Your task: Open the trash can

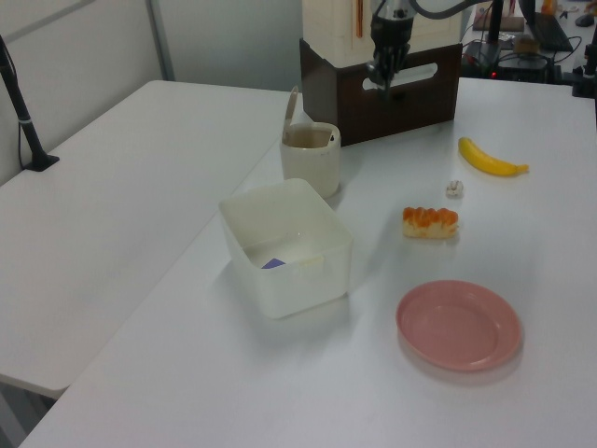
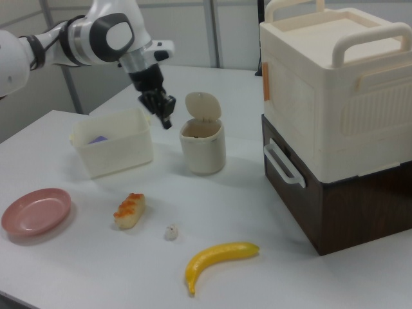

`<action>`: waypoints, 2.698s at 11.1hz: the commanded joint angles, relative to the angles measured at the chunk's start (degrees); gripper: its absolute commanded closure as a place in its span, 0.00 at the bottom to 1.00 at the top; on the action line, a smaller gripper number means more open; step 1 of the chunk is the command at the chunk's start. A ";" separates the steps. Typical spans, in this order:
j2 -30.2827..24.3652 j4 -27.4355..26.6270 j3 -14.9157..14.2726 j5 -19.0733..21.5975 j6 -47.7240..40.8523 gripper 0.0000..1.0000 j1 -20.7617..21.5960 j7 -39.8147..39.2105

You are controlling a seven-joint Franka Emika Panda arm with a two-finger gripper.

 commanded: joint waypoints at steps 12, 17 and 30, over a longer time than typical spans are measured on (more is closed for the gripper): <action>-17.79 -14.16 -5.27 9.24 -8.32 0.87 7.32 -6.78; -17.88 -13.63 -5.27 6.44 -9.37 0.00 7.50 -6.52; -18.67 -12.84 -5.98 2.12 -10.43 0.00 8.64 -5.81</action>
